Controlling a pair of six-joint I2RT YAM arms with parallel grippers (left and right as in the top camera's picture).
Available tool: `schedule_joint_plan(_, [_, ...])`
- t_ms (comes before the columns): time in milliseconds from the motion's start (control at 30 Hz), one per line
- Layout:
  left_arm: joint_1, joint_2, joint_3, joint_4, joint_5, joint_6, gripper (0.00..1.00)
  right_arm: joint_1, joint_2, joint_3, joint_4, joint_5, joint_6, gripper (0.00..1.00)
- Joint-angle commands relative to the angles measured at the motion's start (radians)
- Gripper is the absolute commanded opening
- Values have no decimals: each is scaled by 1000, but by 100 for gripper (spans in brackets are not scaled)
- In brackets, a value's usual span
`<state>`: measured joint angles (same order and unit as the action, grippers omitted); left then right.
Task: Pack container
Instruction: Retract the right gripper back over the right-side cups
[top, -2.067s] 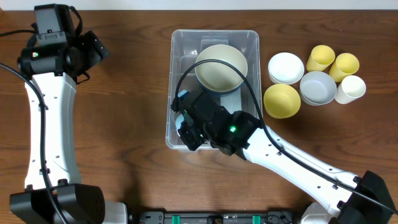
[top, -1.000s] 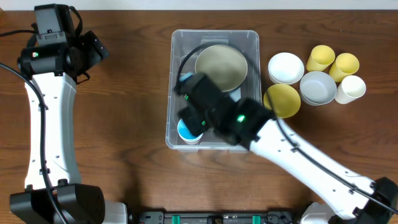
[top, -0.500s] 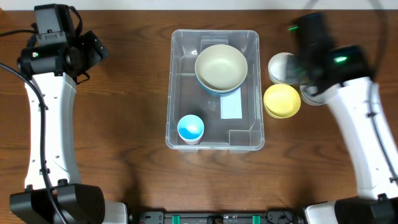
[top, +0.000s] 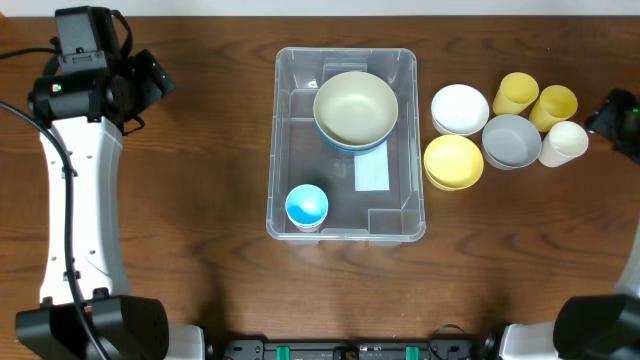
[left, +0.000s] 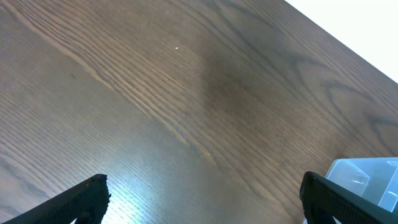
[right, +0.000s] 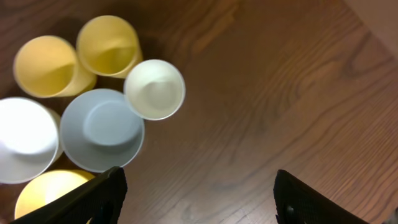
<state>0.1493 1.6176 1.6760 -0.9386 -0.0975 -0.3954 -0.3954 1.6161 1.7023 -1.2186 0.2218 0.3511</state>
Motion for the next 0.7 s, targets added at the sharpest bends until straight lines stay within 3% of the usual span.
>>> schedule_joint_plan(0, [3,10,9,-3,-16,2,98,-49,55,-5,11,-74,-13,77])
schedule_joint_plan(667, [3,10,9,-3,-16,2,98,-95,404,-5,144,-169,-53,63])
